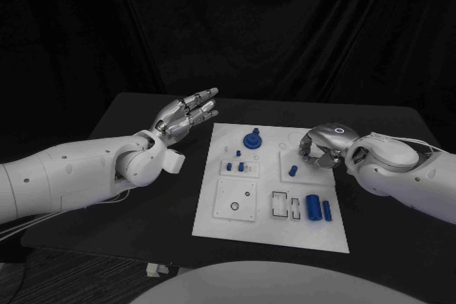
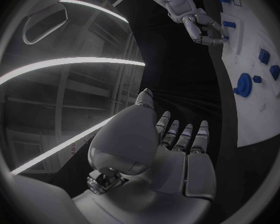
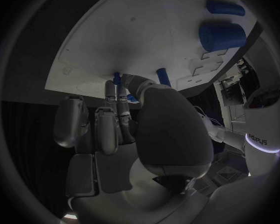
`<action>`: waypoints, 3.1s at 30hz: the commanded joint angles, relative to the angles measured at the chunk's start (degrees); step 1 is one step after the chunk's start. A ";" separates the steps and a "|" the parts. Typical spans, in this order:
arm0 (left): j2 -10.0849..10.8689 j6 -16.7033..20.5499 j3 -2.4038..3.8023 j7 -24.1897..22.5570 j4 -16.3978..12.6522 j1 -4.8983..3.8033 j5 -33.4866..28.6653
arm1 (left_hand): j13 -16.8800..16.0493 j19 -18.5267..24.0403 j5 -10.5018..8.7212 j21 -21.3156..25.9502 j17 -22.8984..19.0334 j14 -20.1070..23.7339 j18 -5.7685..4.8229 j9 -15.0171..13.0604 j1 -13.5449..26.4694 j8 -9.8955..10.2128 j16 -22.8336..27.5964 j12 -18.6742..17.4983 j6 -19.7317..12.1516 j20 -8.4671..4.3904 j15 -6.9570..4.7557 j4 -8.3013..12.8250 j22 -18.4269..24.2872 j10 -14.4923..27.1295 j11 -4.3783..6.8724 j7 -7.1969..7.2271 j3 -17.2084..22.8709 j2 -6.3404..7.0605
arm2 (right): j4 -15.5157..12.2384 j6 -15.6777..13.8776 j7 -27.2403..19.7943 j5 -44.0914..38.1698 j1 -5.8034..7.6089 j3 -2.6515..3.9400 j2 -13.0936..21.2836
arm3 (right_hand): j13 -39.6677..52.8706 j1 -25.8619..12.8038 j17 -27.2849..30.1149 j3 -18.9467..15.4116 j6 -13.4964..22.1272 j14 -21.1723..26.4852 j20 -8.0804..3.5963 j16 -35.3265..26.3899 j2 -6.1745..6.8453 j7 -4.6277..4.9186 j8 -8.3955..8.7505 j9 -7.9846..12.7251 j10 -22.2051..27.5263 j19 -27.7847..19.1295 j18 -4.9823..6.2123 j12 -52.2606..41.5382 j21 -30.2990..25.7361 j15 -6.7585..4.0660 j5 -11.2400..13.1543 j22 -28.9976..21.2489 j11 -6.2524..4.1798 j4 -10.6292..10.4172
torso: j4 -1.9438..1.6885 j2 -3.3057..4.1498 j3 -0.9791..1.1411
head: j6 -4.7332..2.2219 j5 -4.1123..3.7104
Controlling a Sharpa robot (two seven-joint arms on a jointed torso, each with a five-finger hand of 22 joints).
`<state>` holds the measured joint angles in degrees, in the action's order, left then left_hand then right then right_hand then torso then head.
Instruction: Assemble the parts on the task board
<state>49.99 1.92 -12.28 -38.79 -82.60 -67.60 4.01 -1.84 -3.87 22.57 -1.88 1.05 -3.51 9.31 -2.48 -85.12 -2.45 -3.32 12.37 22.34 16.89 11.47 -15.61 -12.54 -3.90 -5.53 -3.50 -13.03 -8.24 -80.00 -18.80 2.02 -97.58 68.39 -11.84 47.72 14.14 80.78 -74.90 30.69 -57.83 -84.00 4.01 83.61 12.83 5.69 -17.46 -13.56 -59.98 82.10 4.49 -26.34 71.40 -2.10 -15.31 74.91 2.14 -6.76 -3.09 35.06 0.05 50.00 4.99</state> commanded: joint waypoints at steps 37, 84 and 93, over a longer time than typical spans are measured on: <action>-0.77 -2.27 0.05 -1.18 0.63 0.24 0.28 | -0.09 -1.13 1.56 -0.62 0.15 -0.54 -1.00 -0.21 -1.75 -0.81 -0.55 0.29 2.45 0.05 0.68 1.12 -0.54 -0.54 0.81 -1.66 0.07 -0.23 | -10.47 -3.95 1.52 0.81 5.17 0.04 6.58 | -0.40 1.35 -3.17 0.60 -1.21 -2.75 0.25 -0.86 -0.46 0.56 -0.37 -0.89 -2.10 -0.07 -0.36 0.32 -0.30 0.32 -1.25 9.63 0.26 1.51 | -0.03 -0.04 -0.01 | 0.00 0.38; -0.44 -2.78 0.05 -0.57 0.52 0.60 0.28 | -0.11 -1.28 1.86 -0.66 0.18 -0.68 -1.19 -0.26 -2.04 -0.93 -0.67 0.38 2.91 0.04 0.80 1.27 -0.50 -0.62 0.80 -1.93 0.13 -0.39 | -18.33 1.70 2.75 -4.46 -2.97 0.03 -3.71 | -0.72 1.32 -2.65 0.69 0.23 -2.62 0.51 -1.18 -0.57 1.03 1.09 -0.77 -2.35 -0.39 -0.21 0.99 -1.03 0.60 -0.25 9.41 0.60 1.73 | -0.02 -0.04 0.02 | 0.00 2.62; -0.33 -2.83 0.05 -0.49 0.55 0.85 0.28 | -0.11 -1.28 1.86 -0.66 0.18 -0.68 -1.19 -0.26 -2.04 -0.93 -0.67 0.38 2.91 0.04 0.80 1.27 -0.50 -0.62 0.80 -1.93 0.13 -0.39 | -17.72 1.40 2.46 -4.47 -3.66 0.03 -4.87 | -0.74 1.28 -2.51 0.68 0.40 -2.58 0.53 -1.27 -0.58 1.08 1.24 -0.74 -2.32 -0.42 -0.19 1.05 -1.11 0.64 -0.23 9.39 0.64 1.73 | 0.04 -0.03 -0.01 | 0.00 2.80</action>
<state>49.69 -0.24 -12.29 -38.65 -81.95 -66.86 4.29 -1.87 -4.67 24.07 -2.33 1.16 -4.12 9.31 -2.64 -86.55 -3.16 -3.75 12.36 24.69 16.89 12.08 -14.78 -13.10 -4.50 -4.92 -5.43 -12.92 -8.77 -97.72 -17.81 3.97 -101.39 64.93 -11.85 42.99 13.37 81.78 -74.92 31.46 -57.81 -83.95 4.22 82.74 12.44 6.89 -16.39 -14.35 -61.76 81.90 4.48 -25.51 70.64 -1.74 -15.85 74.90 2.94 -5.36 -3.08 35.02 0.05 50.00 7.67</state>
